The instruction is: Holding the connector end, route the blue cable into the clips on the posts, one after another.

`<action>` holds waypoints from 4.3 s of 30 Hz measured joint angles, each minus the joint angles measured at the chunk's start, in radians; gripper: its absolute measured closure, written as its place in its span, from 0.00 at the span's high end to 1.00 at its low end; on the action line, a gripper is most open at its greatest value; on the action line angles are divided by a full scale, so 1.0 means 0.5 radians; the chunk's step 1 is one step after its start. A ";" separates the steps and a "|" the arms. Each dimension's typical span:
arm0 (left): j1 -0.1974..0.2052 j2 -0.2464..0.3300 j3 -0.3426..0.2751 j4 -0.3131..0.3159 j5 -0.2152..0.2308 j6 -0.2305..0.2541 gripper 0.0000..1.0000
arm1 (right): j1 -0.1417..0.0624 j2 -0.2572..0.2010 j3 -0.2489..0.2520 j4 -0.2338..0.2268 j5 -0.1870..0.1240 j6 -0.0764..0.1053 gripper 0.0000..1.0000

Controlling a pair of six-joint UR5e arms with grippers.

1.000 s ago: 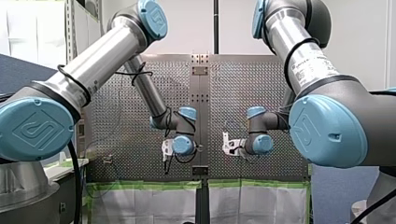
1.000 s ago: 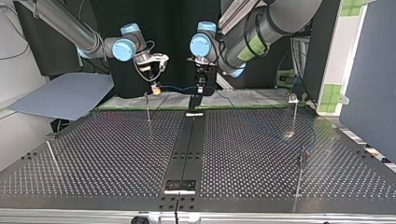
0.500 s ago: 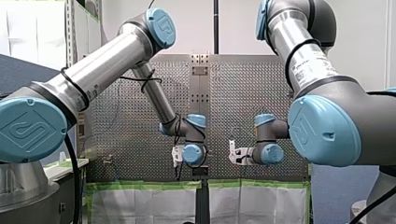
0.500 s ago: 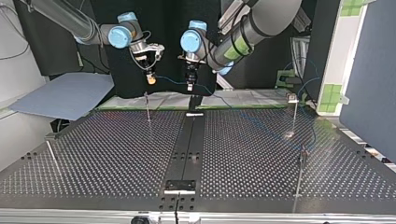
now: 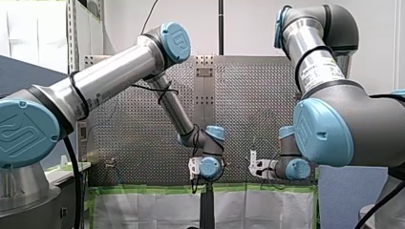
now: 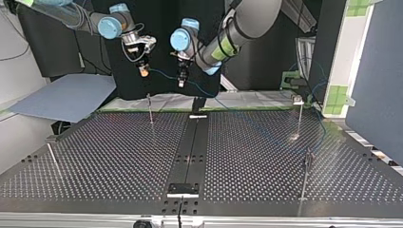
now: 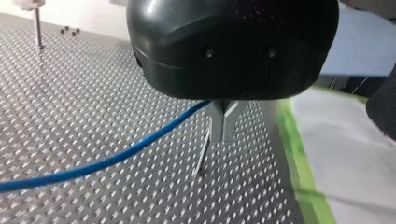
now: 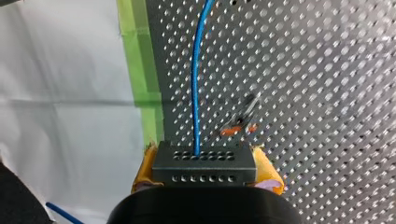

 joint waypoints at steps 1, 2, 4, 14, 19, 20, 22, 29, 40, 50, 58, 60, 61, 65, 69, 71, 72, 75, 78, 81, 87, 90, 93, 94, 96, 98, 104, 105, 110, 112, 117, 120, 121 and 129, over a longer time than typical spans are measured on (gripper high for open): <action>-0.016 -0.014 0.018 0.003 -0.009 -0.004 0.00 | -0.011 0.015 0.001 -0.018 -0.007 0.004 0.00; -0.031 -0.024 0.037 0.005 -0.016 -0.008 0.00 | -0.022 0.031 0.000 -0.041 -0.013 0.011 0.00; -0.061 -0.039 0.075 0.004 -0.029 -0.015 0.00 | -0.037 0.047 -0.009 -0.073 -0.021 0.023 0.00; -0.107 -0.051 0.217 -0.015 -0.036 -0.033 0.00 | -0.102 0.072 -0.103 -0.284 -0.063 0.053 0.00; -0.118 -0.118 0.295 -0.069 -0.019 -0.035 0.00 | -0.124 0.095 -0.135 -0.387 -0.093 0.054 0.00; -0.125 -0.136 0.313 -0.086 -0.016 -0.037 0.00 | -0.126 0.099 -0.138 -0.411 -0.095 0.053 0.00; -0.140 -0.181 0.359 -0.113 -0.013 -0.055 0.00 | -0.129 0.107 -0.143 -0.447 -0.097 0.054 0.00; -0.157 -0.295 0.512 -0.113 -0.014 -0.097 0.00 | -0.220 0.225 -0.229 -0.596 -0.092 0.059 0.00; -0.158 -0.315 0.671 -0.125 -0.006 -0.129 0.00 | -0.296 0.294 -0.272 -0.670 -0.115 0.050 0.00; -0.154 -0.487 0.852 -0.150 -0.006 -0.158 0.00 | -0.307 0.297 -0.366 -0.480 -0.153 0.007 0.00; -0.148 -0.518 0.912 -0.132 -0.110 -0.136 0.00 | -0.327 0.295 -0.424 -0.340 -0.157 -0.027 0.00; -0.154 -0.518 0.913 -0.140 -0.145 -0.125 0.00 | -0.335 0.295 -0.434 -0.300 -0.157 -0.035 0.00; -0.156 -0.518 0.913 -0.143 -0.161 -0.121 0.00 | -0.339 0.295 -0.438 -0.287 -0.158 -0.034 0.00; -0.168 -0.518 0.914 -0.148 -0.211 -0.110 0.00 | -0.357 0.296 -0.462 -0.237 -0.168 -0.017 0.00; -0.182 -0.518 0.914 -0.121 -0.220 -0.101 0.00 | -0.371 0.296 -0.486 -0.201 -0.179 -0.004 0.00; -0.189 -0.518 0.914 -0.104 -0.216 -0.097 0.00 | -0.377 0.296 -0.494 -0.188 -0.187 -0.001 0.00; -0.192 -0.518 0.914 -0.093 -0.212 -0.094 0.00 | -0.379 0.296 -0.496 -0.186 -0.191 0.000 0.00; -0.193 -0.520 0.923 -0.073 -0.203 -0.081 0.00 | -0.384 0.296 -0.503 -0.181 -0.209 0.002 0.00; -0.184 -0.521 0.949 -0.073 -0.200 -0.063 0.00 | -0.385 0.296 -0.519 -0.172 -0.230 0.008 0.00; -0.163 -0.524 0.981 -0.095 -0.200 -0.052 0.00 | -0.388 0.297 -0.529 -0.166 -0.241 0.026 0.00; -0.108 -0.552 1.021 -0.142 -0.152 -0.044 0.00 | -0.402 0.298 -0.555 -0.159 -0.281 0.088 0.00; -0.098 -0.559 1.037 -0.141 -0.109 -0.045 0.00 | -0.407 0.298 -0.575 -0.151 -0.288 0.103 0.00; -0.088 -0.571 1.060 -0.143 -0.079 -0.049 0.00 | -0.413 0.298 -0.586 -0.144 -0.282 0.109 0.00; -0.086 -0.576 1.070 -0.145 -0.068 -0.051 0.00 | -0.416 0.298 -0.588 -0.143 -0.280 0.110 0.00; -0.087 -0.593 1.099 -0.154 -0.045 -0.056 0.00 | -0.424 0.298 -0.591 -0.143 -0.276 0.113 0.00; -0.087 -0.620 1.130 -0.172 -0.032 -0.058 0.00 | -0.430 0.298 -0.596 -0.144 -0.276 0.115 0.00; -0.087 -0.699 1.234 -0.243 -0.016 -0.069 0.00 | -0.437 0.300 -0.602 -0.148 -0.280 0.118 0.00; -0.086 -0.703 1.242 -0.242 -0.011 -0.073 0.00 | -0.437 0.300 -0.602 -0.149 -0.281 0.118 0.00; -0.073 -0.704 1.261 -0.236 0.020 -0.090 0.00 | -0.438 0.303 -0.605 -0.164 -0.285 0.124 0.00; -0.064 -0.703 1.263 -0.235 0.027 -0.093 0.00 | -0.438 0.306 -0.608 -0.173 -0.285 0.130 0.00; -0.050 -0.703 1.265 -0.234 0.047 -0.094 0.00 | -0.443 0.332 -0.636 -0.167 -0.277 0.141 0.00; -0.051 -0.703 1.265 -0.235 0.052 -0.093 0.00 | -0.460 0.340 -0.645 -0.160 -0.242 0.149 0.00; -0.053 -0.703 1.265 -0.236 0.052 -0.093 0.00 | -0.468 0.341 -0.646 -0.160 -0.232 0.158 0.00; -0.064 -0.692 1.265 -0.238 0.056 -0.077 0.00 | -0.507 0.346 -0.649 -0.166 -0.213 0.185 0.00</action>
